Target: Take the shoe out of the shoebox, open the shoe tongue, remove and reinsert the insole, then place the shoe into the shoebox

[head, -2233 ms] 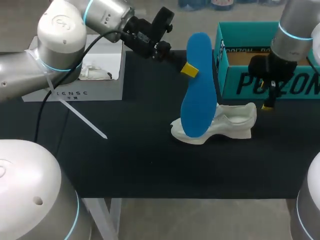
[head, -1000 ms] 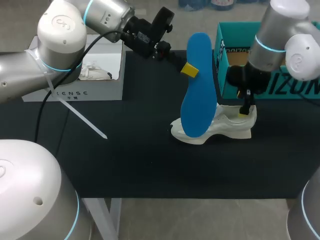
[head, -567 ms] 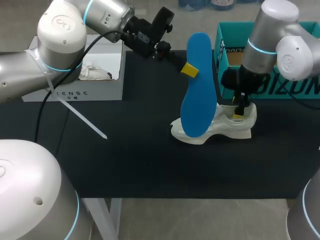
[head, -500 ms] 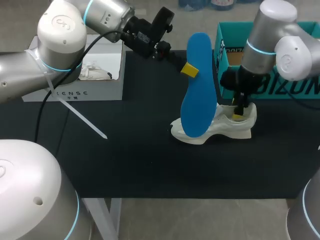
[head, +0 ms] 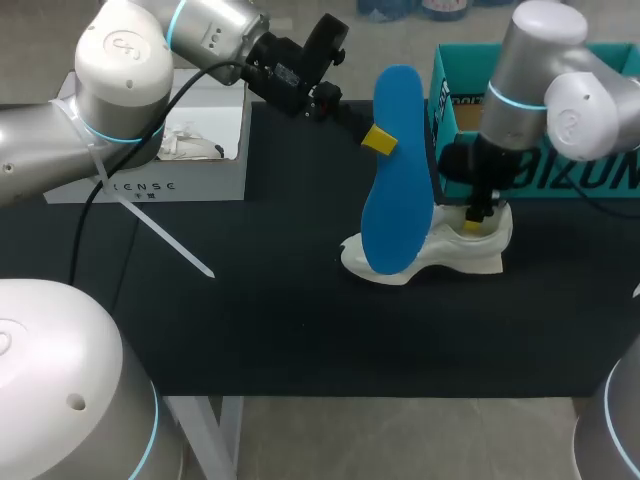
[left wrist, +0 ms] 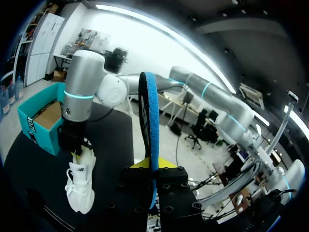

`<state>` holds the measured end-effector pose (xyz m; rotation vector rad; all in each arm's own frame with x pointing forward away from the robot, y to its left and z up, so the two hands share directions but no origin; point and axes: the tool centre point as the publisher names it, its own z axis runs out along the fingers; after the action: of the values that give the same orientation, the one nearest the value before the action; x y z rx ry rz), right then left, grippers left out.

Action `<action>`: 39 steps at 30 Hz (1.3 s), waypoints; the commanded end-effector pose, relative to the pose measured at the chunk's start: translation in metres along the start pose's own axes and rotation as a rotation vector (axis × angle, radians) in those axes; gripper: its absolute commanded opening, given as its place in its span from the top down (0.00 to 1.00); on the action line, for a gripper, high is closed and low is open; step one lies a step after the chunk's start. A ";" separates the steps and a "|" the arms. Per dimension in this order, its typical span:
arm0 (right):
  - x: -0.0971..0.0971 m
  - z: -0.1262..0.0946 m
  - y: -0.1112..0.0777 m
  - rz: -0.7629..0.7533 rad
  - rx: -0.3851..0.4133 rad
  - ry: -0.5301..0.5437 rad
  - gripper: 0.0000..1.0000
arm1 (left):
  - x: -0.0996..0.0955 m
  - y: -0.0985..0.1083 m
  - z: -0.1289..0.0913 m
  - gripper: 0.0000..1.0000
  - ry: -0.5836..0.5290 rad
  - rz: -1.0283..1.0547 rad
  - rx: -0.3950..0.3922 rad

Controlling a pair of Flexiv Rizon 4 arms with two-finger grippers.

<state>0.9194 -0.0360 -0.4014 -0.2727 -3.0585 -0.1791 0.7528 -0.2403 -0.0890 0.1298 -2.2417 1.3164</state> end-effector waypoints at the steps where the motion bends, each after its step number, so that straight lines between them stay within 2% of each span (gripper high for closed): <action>1: 0.012 -0.026 -0.009 0.008 -0.004 -0.036 1.00 | 0.000 0.000 0.000 1.00 -0.002 0.000 -0.002; 6: 0.018 -0.056 -0.026 0.032 -0.008 -0.088 1.00 | 0.000 0.000 0.000 1.00 -0.002 0.000 -0.002; 10: 0.024 -0.070 -0.037 0.052 -0.009 -0.108 1.00 | 0.000 0.000 0.000 1.00 -0.002 0.000 -0.002; 14: 0.031 -0.071 -0.039 0.043 0.023 -0.086 1.00 | 0.000 0.000 0.000 1.00 -0.002 0.000 -0.002; 32: 0.031 -0.071 -0.039 0.043 0.023 -0.086 1.00 | 0.000 0.000 0.000 1.00 -0.002 0.000 -0.002; 33: 0.037 -0.068 -0.040 0.137 0.052 -0.072 1.00 | 0.000 0.000 0.000 1.00 -0.002 0.000 -0.002; 34: 0.045 -0.064 -0.040 0.203 0.086 -0.103 1.00 | 0.000 0.000 0.000 1.00 -0.002 0.000 -0.002; 39: 0.084 -0.063 -0.048 0.467 -0.006 -0.152 1.00 | 0.000 0.000 0.000 1.00 -0.002 0.000 -0.002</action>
<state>0.8589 -0.0744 -0.3429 -0.6320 -3.0491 -0.0823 0.7528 -0.2404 -0.0890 0.1296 -2.2416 1.3163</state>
